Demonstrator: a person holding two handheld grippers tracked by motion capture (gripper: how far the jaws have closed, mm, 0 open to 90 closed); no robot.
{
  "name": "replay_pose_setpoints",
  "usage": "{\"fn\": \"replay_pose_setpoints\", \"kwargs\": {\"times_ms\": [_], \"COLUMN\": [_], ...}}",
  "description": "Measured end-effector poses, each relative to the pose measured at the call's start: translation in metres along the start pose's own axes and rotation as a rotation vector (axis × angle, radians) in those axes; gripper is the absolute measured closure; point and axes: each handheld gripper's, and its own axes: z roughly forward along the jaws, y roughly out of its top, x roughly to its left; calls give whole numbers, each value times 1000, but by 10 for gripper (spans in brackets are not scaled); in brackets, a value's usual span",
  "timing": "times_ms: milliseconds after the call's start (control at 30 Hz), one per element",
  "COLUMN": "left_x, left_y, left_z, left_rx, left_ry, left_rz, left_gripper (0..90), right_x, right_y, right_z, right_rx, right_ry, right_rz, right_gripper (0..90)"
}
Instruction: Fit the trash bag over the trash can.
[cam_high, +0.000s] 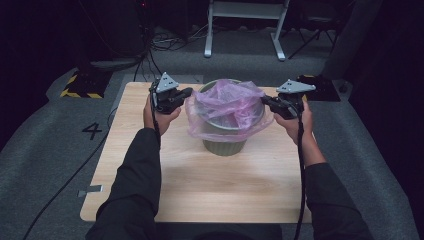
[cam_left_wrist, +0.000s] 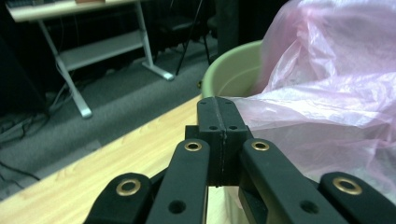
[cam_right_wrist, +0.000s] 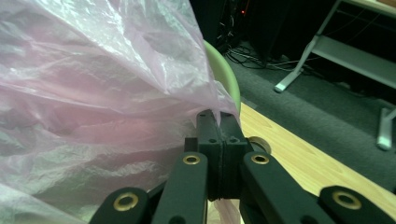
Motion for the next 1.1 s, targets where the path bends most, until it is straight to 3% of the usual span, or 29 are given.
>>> {"fn": "replay_pose_setpoints", "kwargs": {"times_ms": [100,233,333,367,400,467,500,633,667,767,1033,1100], "left_x": [3,9,14,15,18,21,22,23,23,23,17,15], "left_y": [-3,-8,-10,-11,-14,-16,-18,-25,-27,-32,-48,-54], "left_z": [5,13,22,24,31,35,38,49,52,58,76,80], "left_rx": [12,24,37,44,51,61,68,100,112,128,191,211], "left_ry": [3,32,41,48,58,57,60,61,64,64,5,-41], "left_rz": [-9,-32,-51,-52,-78,-91,-100,-118,-122,-144,-178,-186], "left_gripper": [900,900,900,900,900,900,900,900,900,900,900,900], "right_x": [-2,-4,-10,-10,-15,-17,-25,-34,-39,-41,-35,-33], "right_y": [0,1,-1,-1,-4,-5,-10,-17,-23,-28,-34,-33], "right_z": [1,2,7,7,12,13,18,24,31,36,53,52], "right_rx": [-12,-30,-15,-15,-4,-3,-7,2,19,30,32,23], "right_ry": [-1,-49,-123,-123,-146,-156,-166,-160,-142,-126,-35,-21], "right_rz": [14,20,28,28,47,57,104,156,191,208,237,234], "right_gripper": [900,900,900,900,900,900,900,900,900,900,900,900]}}
